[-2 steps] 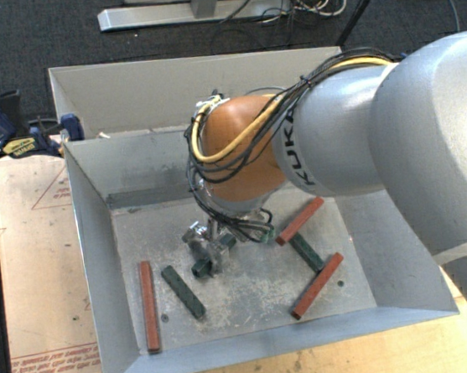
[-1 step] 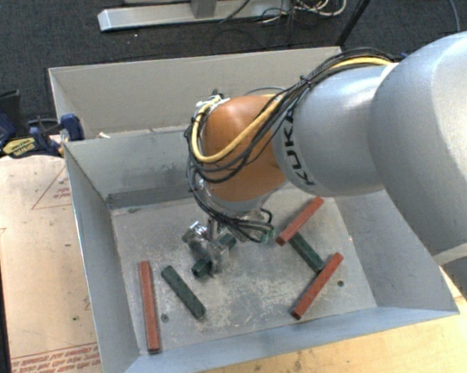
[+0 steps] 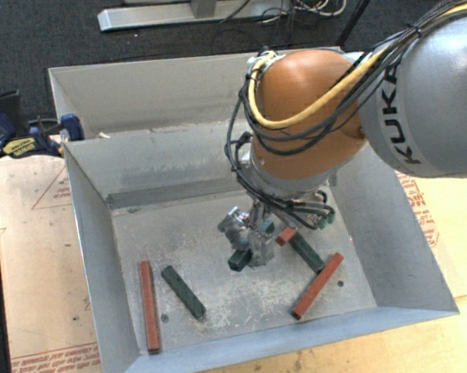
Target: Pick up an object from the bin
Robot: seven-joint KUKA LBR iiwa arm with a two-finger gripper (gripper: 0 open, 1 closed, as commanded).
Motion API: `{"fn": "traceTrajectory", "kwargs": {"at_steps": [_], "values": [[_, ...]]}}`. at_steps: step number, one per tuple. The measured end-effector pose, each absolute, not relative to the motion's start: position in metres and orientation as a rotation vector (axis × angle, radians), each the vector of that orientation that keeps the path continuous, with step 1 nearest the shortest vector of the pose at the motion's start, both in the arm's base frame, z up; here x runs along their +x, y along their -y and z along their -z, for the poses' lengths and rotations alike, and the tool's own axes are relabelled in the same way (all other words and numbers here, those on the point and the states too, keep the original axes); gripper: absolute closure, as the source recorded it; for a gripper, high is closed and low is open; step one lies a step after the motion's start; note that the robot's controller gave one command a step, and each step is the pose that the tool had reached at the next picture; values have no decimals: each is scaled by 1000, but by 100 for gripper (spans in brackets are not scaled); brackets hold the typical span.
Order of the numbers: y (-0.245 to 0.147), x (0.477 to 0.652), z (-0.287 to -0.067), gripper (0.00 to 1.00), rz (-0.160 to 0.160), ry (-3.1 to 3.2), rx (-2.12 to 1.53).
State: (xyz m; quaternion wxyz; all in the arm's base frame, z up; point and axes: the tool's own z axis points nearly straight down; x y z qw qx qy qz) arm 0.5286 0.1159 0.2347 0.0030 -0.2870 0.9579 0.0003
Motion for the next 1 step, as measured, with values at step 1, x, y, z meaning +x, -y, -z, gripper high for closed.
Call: {"fn": "traceTrajectory", "kwargs": {"at_steps": [1], "values": [[-116, 528, -234, 100, -1, -3006, -900]]}}
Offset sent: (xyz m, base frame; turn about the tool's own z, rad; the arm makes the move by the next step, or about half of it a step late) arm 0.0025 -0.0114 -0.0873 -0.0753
